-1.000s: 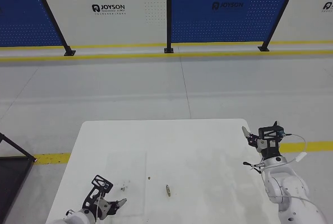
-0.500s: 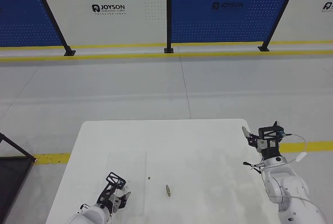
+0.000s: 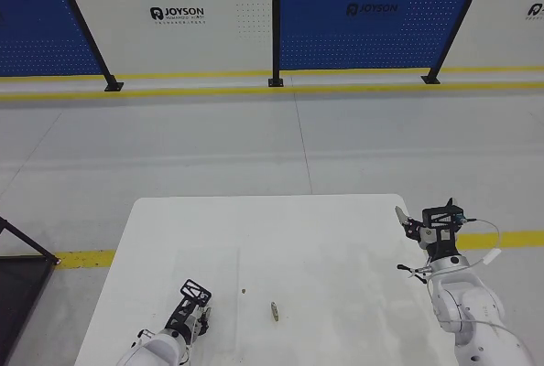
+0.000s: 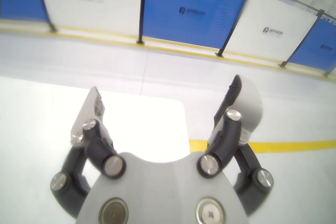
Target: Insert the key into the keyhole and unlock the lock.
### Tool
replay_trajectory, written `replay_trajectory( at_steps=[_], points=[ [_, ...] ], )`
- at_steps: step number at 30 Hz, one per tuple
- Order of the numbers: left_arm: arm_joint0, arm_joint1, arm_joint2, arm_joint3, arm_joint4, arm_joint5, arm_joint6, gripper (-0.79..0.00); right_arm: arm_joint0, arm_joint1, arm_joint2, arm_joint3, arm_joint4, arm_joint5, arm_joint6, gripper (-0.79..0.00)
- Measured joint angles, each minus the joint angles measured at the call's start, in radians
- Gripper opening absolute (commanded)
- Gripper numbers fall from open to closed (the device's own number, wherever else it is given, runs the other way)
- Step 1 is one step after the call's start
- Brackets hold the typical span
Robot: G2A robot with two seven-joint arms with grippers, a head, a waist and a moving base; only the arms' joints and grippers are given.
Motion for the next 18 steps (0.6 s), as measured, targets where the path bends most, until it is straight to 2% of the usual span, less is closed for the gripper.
replay_trajectory(
  at_steps=[2,11,18],
  points=[
    [-0.003,-0.001,0.005,0.005,0.007,0.005,0.002,-0.579,0.000,0.000,0.000,0.000,0.000,0.000,0.000,0.000],
    [-0.012,-0.002,0.013,0.010,0.015,0.019,0.007,-0.650,0.000,0.000,0.000,0.000,0.000,0.000,0.000,0.000],
    [-0.009,-0.001,0.014,0.006,0.033,0.029,0.013,-0.733,0.000,0.000,0.000,0.000,0.000,0.000,0.000,0.000]
  ],
)
